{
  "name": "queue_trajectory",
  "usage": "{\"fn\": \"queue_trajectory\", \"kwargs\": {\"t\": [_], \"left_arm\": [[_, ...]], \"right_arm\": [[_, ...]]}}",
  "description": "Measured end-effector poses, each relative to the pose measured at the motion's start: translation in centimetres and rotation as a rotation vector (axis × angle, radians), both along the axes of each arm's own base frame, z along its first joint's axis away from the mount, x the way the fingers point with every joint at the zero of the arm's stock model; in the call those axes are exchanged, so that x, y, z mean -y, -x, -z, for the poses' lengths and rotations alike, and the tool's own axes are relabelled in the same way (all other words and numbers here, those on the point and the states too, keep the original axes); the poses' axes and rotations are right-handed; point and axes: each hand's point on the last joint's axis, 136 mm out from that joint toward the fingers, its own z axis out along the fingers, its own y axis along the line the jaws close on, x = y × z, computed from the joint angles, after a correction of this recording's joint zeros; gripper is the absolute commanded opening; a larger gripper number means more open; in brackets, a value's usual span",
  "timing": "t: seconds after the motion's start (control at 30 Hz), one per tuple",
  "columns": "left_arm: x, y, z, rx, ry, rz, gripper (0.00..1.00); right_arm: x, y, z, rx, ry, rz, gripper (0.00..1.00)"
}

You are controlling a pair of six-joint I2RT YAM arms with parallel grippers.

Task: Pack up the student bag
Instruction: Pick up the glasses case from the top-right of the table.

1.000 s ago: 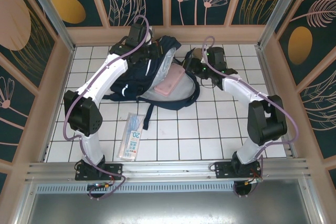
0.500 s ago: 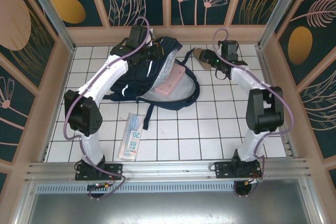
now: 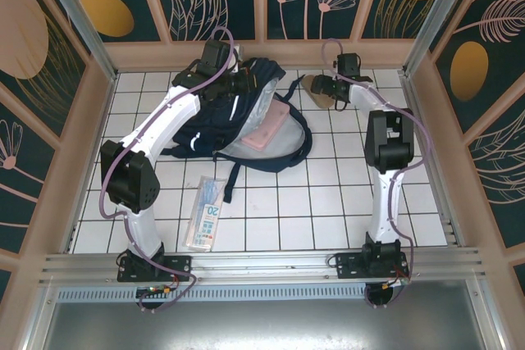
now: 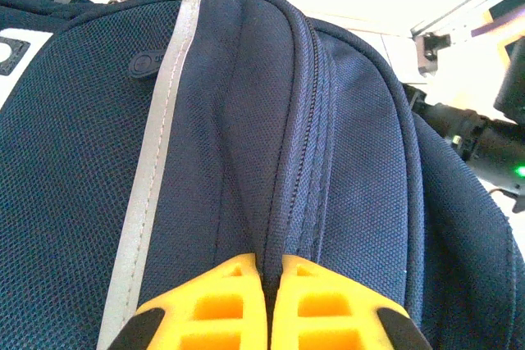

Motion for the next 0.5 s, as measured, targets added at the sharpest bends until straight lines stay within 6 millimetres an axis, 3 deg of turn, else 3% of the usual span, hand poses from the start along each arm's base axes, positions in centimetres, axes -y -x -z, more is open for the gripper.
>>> {"fn": "queue_trajectory", "kwargs": {"t": [0.23,0.5], "left_arm": [[0.0,0.0,0.0,0.000,0.000,0.000,0.00],[0.0,0.0,-0.1,0.001,0.000,0.000,0.00]], "right_arm": [[-0.3,-0.1,2.9,-0.069,0.029,-0.031,0.91],[-2.6,0.4,4.4,-0.095,0.083,-0.076,0.86]]}}
